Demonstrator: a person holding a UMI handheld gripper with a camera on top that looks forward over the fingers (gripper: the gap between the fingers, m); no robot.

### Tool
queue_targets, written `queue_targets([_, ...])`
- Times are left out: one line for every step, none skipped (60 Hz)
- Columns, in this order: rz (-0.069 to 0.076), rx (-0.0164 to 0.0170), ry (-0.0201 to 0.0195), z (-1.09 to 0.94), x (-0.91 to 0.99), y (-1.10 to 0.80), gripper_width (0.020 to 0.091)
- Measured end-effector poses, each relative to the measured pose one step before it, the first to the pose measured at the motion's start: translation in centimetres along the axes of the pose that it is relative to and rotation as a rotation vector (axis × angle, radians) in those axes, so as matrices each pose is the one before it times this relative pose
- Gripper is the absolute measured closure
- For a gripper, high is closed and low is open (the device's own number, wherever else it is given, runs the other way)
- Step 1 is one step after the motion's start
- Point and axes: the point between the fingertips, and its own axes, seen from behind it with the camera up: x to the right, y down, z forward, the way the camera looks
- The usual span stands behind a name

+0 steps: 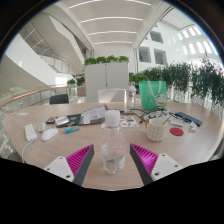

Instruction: Pour water

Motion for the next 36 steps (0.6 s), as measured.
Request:
queue_targets([-0.0011,-0.00297,-0.00176,0.378,0.023,0.059,0.0272])
queue_targets([-0.0010,-0.00154,-0.00214,0.627,0.030,0.147,0.0271])
queue_targets([-0.0001,0.00012,-0.00183,0.777,0.036,0.171,0.0272])
queue_targets([-0.0015,-0.00250,-0.00198,0.317,0.001,-0.042,0.0271])
queue_targets([-0.0012,-0.00041,-0.00153,0.503,0.046,0.019,0.0270])
queue_targets([-0.0019,0.00179,-0.00201,0.512,0.023,-0.061,0.0271])
queue_targets([-0.0018,0.00357,-0.00397,1.045,-0.055,0.085,0.0273])
queue_targets([-0.0031,0.00245,-0.00459,0.441,0.008,-0.093,0.0277])
queue_targets([-0.0032,0.00039,-0.00353,0.022,-0.073,-0.051,0.0288])
queue_targets([-0.0043,0.00133,-0.00714,0.325,-0.026,-0.071,0.0324])
queue_targets([-0.0042,-0.00089,-0.00814,0.305,-0.115,0.000,0.0390])
queue_targets([-0.0053,-0.00333,-0.00620,0.302,-0.016,0.037,0.0487])
queue_targets([-0.0019,-0.00527,-0.00443,0.235,0.037,0.085,0.0594])
queue_targets([0.0019,-0.00125,0.00127,0.156,0.134,-0.022,0.0592])
queue_targets([0.0086,0.00174,0.00351,0.117,0.086,-0.049,0.0596])
queue_targets([0.0038,-0.00068,0.00241,0.029,0.002,0.002,0.0602])
queue_targets([-0.0006,0.00145,0.00108,-0.016,0.061,-0.033,0.0630])
queue_targets([-0.0054,0.00181,0.00098,-0.019,0.028,-0.005,0.0640])
queue_targets([-0.0089,0.00779,0.00210,0.193,0.119,-0.040,0.0658])
queue_targets([-0.0089,0.00765,0.00446,0.016,0.111,-0.050,0.0666])
queue_targets([-0.0070,0.00904,0.00642,0.052,0.151,-0.086,0.0685])
queue_targets([-0.0014,0.00722,0.00548,0.056,0.091,-0.039,0.0702])
queue_targets([0.0022,0.00473,0.00295,0.081,0.036,-0.007,0.0723])
queue_targets([0.0031,0.00350,-0.00044,0.038,-0.025,0.002,0.0729])
queue_targets([-0.0005,0.00209,-0.00215,-0.223,-0.012,-0.164,0.0729])
queue_targets([-0.0016,0.00181,-0.00211,0.375,-0.171,0.063,0.0730])
queue_targets([-0.0030,0.00155,-0.00305,0.101,-0.068,-0.026,0.0755])
queue_targets([-0.0012,-0.00132,-0.00232,0.115,-0.016,0.044,0.0758])
queue_targets([0.0031,0.00065,-0.00012,0.067,0.006,-0.014,0.0759])
queue_targets([0.0031,-0.00101,-0.00040,0.084,-0.008,-0.006,0.0771])
queue_targets([0.0023,-0.00210,0.00000,0.075,0.001,0.004,0.0758])
queue_targets([0.0002,-0.00191,-0.00283,0.067,-0.063,-0.016,0.0758])
queue_targets([-0.0013,-0.00198,-0.00348,0.093,-0.039,-0.049,0.0758])
queue_targets([-0.0010,-0.00392,-0.00202,0.098,-0.003,0.006,0.0759])
queue_targets([0.0014,-0.00636,-0.00470,-0.202,-0.003,0.000,0.0771])
queue_targets([0.0029,-0.01282,-0.00608,0.192,-0.051,-0.056,0.0759])
